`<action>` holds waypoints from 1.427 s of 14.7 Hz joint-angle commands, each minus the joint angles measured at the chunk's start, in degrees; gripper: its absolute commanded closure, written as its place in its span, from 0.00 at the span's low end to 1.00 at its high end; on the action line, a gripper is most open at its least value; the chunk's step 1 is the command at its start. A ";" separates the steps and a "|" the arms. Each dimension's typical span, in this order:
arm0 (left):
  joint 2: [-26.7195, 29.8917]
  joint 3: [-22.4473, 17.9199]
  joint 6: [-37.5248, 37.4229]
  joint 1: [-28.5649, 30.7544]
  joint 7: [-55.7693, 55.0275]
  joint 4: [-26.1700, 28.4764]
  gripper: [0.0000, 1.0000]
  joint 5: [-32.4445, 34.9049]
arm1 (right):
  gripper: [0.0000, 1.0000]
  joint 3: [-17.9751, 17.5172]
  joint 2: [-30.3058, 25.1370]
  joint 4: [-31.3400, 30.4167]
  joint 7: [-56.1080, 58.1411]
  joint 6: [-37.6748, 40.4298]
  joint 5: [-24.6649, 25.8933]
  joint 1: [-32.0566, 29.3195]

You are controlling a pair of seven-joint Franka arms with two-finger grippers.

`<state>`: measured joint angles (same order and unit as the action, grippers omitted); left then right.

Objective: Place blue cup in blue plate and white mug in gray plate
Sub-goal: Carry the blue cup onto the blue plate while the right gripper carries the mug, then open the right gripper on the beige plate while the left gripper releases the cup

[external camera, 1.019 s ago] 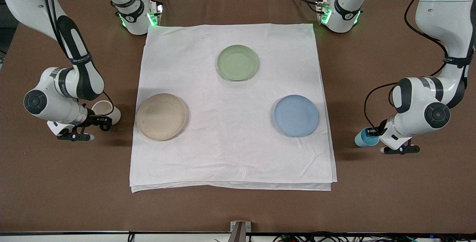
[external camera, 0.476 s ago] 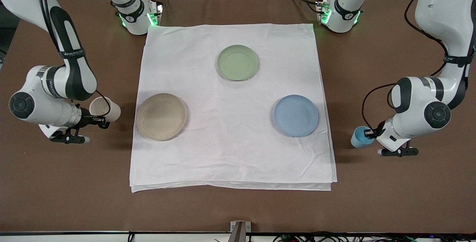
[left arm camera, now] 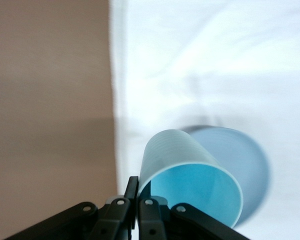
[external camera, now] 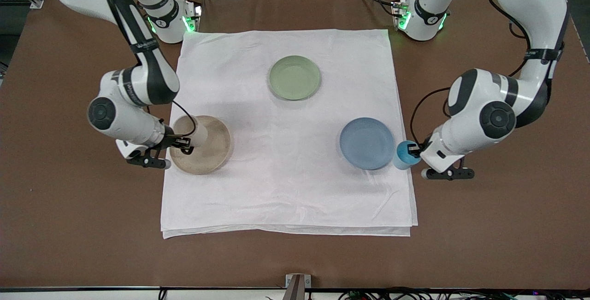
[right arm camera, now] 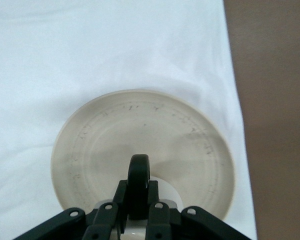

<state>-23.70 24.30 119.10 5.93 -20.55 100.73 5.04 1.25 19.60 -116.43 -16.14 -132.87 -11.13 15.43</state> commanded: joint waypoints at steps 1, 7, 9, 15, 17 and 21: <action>0.93 3.55 0.16 0.40 -7.97 2.44 1.00 -0.12 | 0.99 0.68 0.26 -1.79 -3.01 -2.66 -1.27 2.76; -1.52 5.58 3.59 -3.28 -18.99 3.68 1.00 0.93 | 0.01 1.12 1.58 -1.17 -3.02 -2.04 0.23 2.07; -1.79 5.49 6.74 -3.64 -21.54 6.66 1.00 2.86 | 0.00 1.12 1.50 0.66 -2.93 -1.08 0.23 1.89; -5.65 4.18 10.45 -3.38 -23.83 7.90 0.78 3.31 | 0.00 2.97 0.70 24.45 3.90 31.39 7.69 -4.42; -5.40 3.91 10.36 -3.12 -24.79 7.90 0.14 3.22 | 0.00 2.88 -0.26 30.27 12.75 40.19 7.87 -9.95; -1.10 3.91 7.13 -1.19 -24.72 3.18 0.00 3.31 | 0.00 2.97 -0.79 36.96 17.64 50.41 8.05 -15.51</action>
<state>-28.48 28.08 129.11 3.61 -44.28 106.50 6.94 5.19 18.23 -82.43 1.11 -85.52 -3.83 1.12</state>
